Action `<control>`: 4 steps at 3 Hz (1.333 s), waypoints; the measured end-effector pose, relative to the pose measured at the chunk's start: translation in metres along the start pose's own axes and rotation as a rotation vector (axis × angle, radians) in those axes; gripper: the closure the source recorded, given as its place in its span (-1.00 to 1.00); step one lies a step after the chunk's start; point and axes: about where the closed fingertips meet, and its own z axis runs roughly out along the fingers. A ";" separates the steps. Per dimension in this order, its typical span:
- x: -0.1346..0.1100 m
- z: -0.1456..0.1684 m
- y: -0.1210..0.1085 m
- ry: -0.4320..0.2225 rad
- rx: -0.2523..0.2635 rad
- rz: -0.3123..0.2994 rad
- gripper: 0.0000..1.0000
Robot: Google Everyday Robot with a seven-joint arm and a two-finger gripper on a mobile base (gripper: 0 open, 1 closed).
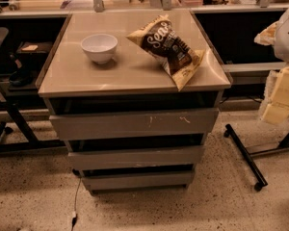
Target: Open top drawer
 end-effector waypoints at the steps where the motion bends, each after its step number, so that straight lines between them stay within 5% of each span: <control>1: 0.000 0.000 0.000 0.000 0.000 0.000 -1.00; 2: -0.005 0.007 0.006 -0.004 -0.002 -0.014 -1.00; 4: -0.037 0.098 0.057 -0.006 -0.153 -0.037 -1.00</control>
Offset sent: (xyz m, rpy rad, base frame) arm -0.0068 0.0172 -0.0238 -0.0006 0.0191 0.0355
